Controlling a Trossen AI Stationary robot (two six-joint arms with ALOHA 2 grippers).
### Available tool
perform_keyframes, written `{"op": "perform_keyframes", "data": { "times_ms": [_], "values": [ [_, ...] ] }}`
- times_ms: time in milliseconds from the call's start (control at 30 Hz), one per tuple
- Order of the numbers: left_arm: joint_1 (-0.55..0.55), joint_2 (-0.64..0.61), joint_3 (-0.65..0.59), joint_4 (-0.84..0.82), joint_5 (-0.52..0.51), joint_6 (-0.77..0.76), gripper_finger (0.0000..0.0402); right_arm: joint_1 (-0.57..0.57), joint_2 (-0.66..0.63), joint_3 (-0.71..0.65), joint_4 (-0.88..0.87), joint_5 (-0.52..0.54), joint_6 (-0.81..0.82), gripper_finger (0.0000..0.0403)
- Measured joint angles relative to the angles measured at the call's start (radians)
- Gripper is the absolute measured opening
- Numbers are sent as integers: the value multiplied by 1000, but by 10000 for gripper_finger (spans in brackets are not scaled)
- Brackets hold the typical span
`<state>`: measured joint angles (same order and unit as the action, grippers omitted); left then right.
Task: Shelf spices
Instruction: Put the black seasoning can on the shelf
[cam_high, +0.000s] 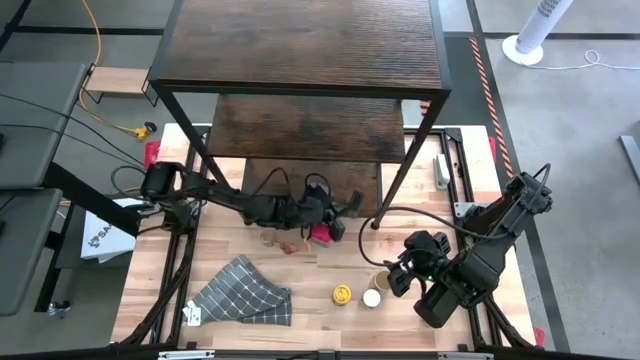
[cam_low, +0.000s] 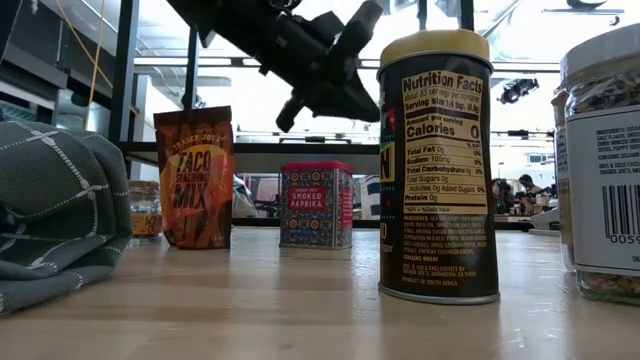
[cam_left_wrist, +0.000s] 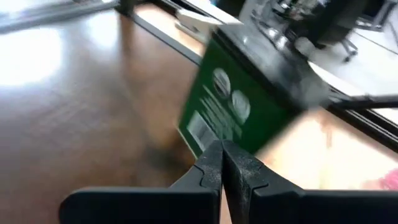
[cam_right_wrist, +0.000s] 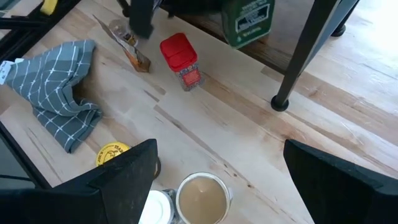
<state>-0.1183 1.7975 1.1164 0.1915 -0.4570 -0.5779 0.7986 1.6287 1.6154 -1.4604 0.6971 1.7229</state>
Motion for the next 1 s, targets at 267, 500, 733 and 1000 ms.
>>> {"op": "perform_keyframes", "data": {
  "times_ms": [267, 500, 733, 1000],
  "values": [
    [-10, -70, 1, -76, 28, 83, 0, 0, 0, 0, -6, -17, 0, 346],
    [-12, -61, 1, -115, 144, 142, 0, -24, 16, -57, 184, 4, -82, 327],
    [24, -95, 0, -144, 84, 216, 0, -52, 67, -209, 331, 152, 180, 138],
    [99, -101, -10, -180, 269, 318, 0, -60, 63, -487, 762, 334, 428, 3]
  ]
}}
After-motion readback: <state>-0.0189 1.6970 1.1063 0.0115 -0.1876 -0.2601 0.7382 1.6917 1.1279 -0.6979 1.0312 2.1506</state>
